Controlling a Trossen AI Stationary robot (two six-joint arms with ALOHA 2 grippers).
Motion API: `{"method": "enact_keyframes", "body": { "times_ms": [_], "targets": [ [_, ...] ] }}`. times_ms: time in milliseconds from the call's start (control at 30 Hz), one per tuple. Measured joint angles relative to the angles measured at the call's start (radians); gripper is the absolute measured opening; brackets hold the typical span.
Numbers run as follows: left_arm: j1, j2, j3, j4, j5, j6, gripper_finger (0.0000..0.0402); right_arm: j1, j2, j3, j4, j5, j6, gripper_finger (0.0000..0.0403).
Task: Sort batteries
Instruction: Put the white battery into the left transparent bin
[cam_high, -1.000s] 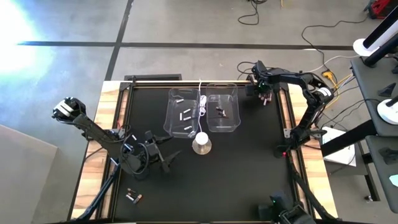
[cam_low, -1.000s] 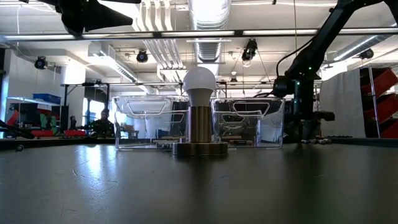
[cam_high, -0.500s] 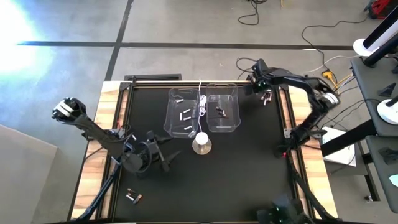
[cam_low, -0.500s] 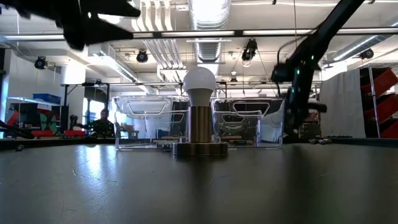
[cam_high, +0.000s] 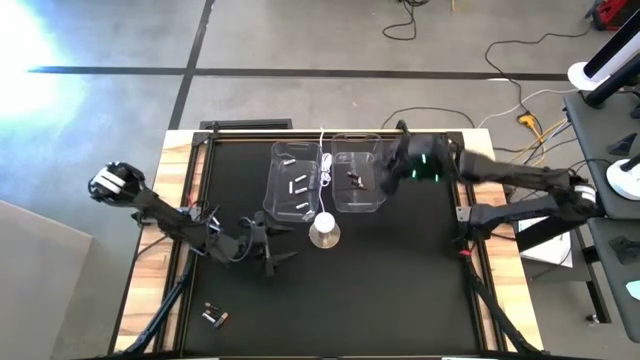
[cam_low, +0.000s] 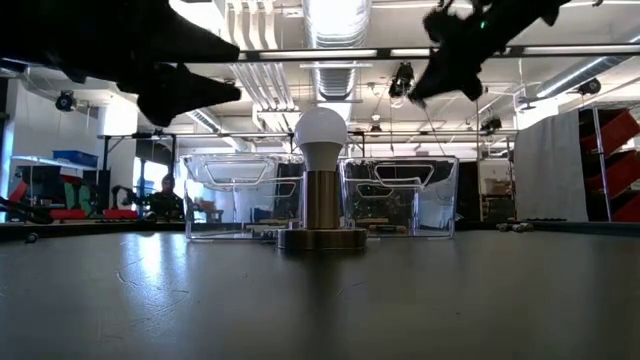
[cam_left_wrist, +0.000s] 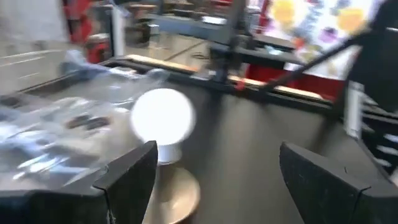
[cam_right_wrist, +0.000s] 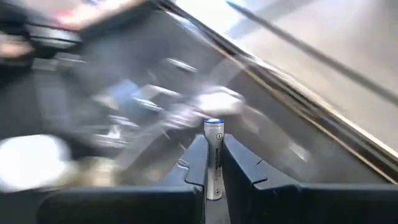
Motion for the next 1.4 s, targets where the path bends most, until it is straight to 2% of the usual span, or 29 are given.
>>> {"method": "enact_keyframes", "body": {
  "times_ms": [133,233,333,433,500,700,967,1133,1267,1400],
  "targets": [
    [0.017,0.125,0.030,0.224,0.033,0.115,0.0311,0.278,0.001,-0.090,0.264,0.119,-0.019,0.0019],
    [0.039,0.218,0.047,0.384,0.073,0.173,0.0311,0.440,0.046,-0.108,0.442,0.194,-0.057,0.0019],
    [0.071,0.317,0.056,0.527,0.090,0.179,0.0311,0.552,0.120,-0.107,0.613,0.217,-0.113,0.0018],
    [0.097,0.425,0.072,0.646,0.100,0.167,0.0298,0.611,0.212,-0.097,0.773,0.215,-0.139,0.0018],
    [0.104,0.481,0.095,0.710,0.151,0.175,0.0282,0.630,0.281,-0.093,0.864,0.217,-0.137,0.0018],
    [0.112,0.516,0.163,0.695,0.268,0.193,0.0234,0.638,0.442,-0.083,1.023,0.218,-0.161,0.0018],
    [0.113,0.494,0.156,0.696,0.258,0.183,0.0204,0.637,0.527,-0.041,1.053,0.208,-0.172,0.0018],
    [0.113,0.494,0.189,0.686,0.289,0.194,0.0181,0.637,0.593,-0.015,1.077,0.207,-0.173,0.0018],
    [0.113,0.493,0.198,0.641,0.291,0.207,0.0147,0.637,0.611,0.001,1.091,0.207,-0.172,0.0018],
    [0.114,0.487,0.184,0.651,0.294,0.207,0.0093,0.639,0.607,-0.001,1.086,0.205,-0.169,0.0018]
  ]
}}
